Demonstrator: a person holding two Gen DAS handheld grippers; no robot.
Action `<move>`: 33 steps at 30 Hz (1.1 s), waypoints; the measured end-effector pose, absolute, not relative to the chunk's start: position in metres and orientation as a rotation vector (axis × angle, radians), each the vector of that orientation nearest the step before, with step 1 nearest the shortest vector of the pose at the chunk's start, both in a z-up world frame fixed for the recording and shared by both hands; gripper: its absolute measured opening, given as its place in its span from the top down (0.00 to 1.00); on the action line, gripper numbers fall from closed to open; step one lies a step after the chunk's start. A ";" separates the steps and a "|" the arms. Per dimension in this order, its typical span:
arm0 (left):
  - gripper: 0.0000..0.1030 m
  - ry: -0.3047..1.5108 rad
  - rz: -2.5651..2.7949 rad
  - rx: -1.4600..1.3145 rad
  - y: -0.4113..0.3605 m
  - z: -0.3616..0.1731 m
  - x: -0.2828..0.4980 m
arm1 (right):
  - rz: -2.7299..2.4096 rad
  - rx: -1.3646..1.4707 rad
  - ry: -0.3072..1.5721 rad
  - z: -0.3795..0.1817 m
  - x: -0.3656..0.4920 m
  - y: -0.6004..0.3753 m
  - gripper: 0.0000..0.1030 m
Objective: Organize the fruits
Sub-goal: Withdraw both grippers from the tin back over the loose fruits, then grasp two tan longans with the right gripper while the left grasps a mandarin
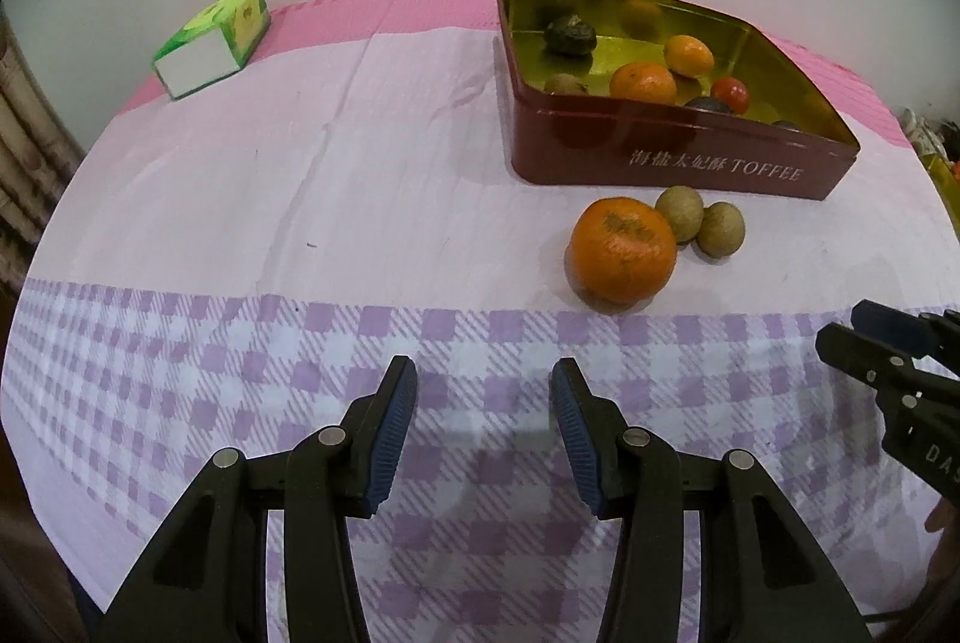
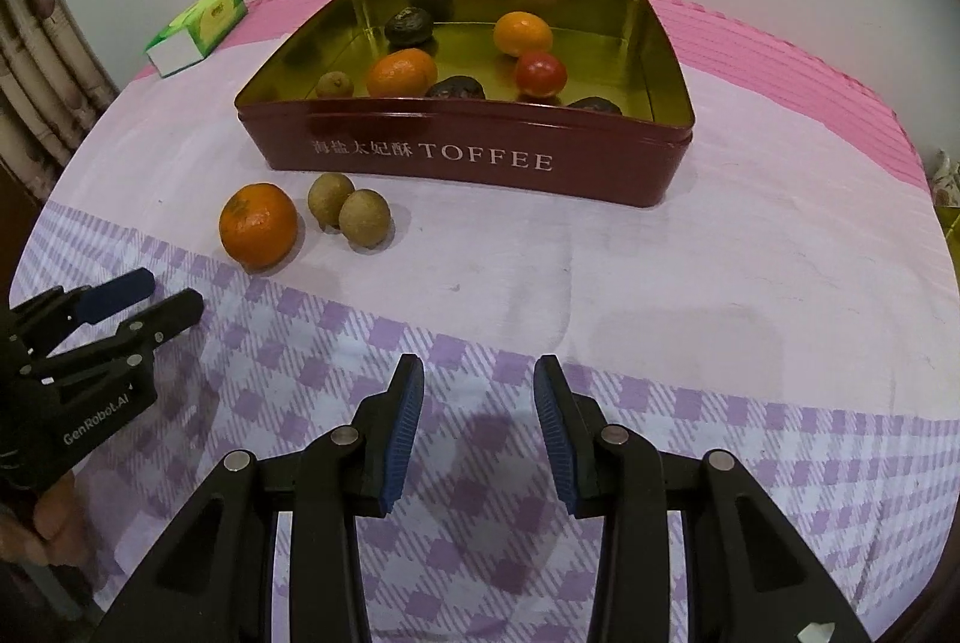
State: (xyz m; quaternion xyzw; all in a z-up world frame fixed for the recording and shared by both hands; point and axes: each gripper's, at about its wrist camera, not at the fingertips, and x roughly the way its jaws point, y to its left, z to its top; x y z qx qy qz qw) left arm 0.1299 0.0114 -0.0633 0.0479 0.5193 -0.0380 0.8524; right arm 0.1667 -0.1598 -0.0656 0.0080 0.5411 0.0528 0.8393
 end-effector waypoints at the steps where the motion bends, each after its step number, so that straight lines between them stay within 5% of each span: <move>1: 0.53 1.095 -0.077 0.098 0.012 -0.064 0.130 | 0.114 0.015 1.144 -0.066 0.168 -0.159 0.65; 33: 0.40 1.059 -0.041 0.046 0.037 -0.067 0.140 | 0.232 -0.135 1.091 -0.081 0.224 -0.094 0.64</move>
